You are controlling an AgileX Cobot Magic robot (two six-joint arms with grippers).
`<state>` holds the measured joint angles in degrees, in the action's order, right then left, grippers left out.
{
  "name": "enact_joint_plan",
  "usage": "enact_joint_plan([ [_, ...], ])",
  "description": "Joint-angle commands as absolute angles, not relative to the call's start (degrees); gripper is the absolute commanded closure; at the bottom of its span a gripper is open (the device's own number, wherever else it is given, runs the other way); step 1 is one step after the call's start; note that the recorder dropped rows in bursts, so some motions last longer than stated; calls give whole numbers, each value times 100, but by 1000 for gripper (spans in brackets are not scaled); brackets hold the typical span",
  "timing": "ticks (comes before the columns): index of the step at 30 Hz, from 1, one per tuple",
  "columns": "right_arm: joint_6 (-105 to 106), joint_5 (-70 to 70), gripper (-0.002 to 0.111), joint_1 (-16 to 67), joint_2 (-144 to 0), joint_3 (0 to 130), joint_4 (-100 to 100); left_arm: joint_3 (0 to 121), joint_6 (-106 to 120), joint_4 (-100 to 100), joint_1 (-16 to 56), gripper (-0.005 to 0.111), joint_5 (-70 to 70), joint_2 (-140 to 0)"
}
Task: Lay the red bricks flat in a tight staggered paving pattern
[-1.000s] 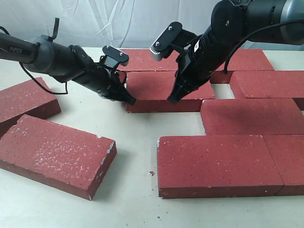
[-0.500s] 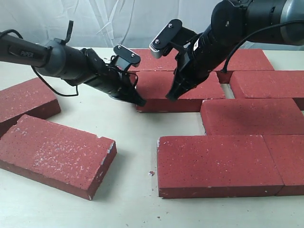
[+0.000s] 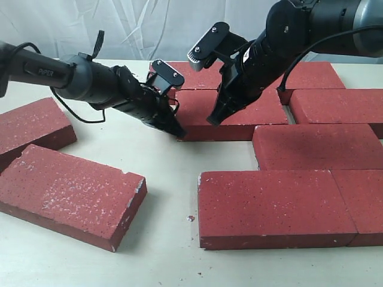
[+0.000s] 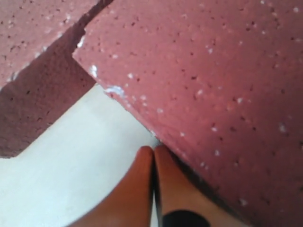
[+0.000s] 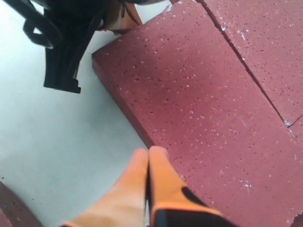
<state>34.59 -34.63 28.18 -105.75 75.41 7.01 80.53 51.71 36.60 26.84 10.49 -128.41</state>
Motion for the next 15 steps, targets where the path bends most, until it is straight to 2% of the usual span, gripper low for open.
enact_joint_plan([
  [1,3436,-3398,109,2804,-10650,7517,567,8053,4942,3506,2434,106,1441,-12678],
  [7,3420,-3334,109,2804,-10861,7517,115,8053,5023,4073,2234,106,1673,-12602],
  [15,2608,-2928,109,2615,-10881,7517,-438,8123,5296,4071,2530,106,1621,-12848],
])
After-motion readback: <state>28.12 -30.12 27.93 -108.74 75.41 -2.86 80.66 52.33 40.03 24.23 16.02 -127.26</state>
